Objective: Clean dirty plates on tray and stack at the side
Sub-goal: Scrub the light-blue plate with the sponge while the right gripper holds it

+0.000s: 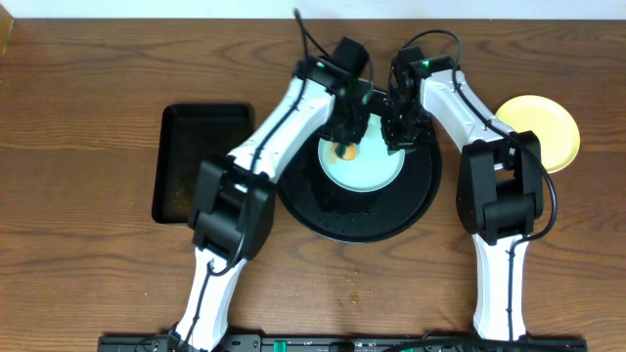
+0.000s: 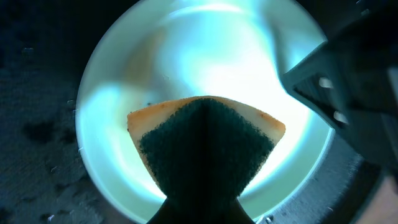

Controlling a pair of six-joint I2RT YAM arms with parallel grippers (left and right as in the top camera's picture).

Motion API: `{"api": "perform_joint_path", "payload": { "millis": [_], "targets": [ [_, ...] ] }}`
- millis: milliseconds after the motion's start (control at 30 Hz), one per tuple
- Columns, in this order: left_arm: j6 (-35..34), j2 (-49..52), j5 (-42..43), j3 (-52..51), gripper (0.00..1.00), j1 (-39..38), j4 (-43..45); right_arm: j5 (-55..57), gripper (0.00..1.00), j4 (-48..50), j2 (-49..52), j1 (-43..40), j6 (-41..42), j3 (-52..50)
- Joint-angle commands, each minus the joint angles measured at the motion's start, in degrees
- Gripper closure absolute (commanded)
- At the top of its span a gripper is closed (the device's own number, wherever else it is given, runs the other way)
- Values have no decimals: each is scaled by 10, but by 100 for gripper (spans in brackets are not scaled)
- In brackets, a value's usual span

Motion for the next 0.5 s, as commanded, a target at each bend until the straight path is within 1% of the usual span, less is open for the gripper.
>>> {"api": "perform_joint_path", "payload": {
  "millis": [0,100,267,367,467],
  "targets": [
    [11,19,-51,8,93,5,16,5,70,8,24,7,-9,-16],
    [11,39,-58,6,92,5,23,5,71,8,24,7,-9,-16],
    [11,65,-110,6,92,5,24,5,71,8,24,7,-9,-16],
    [9,74,-107,5,92,5,23,5,70,9,24,7,-9,-16],
    [9,75,-62,0,93,5,22,5,70,9,24,7,-9,-16]
  ]
}}
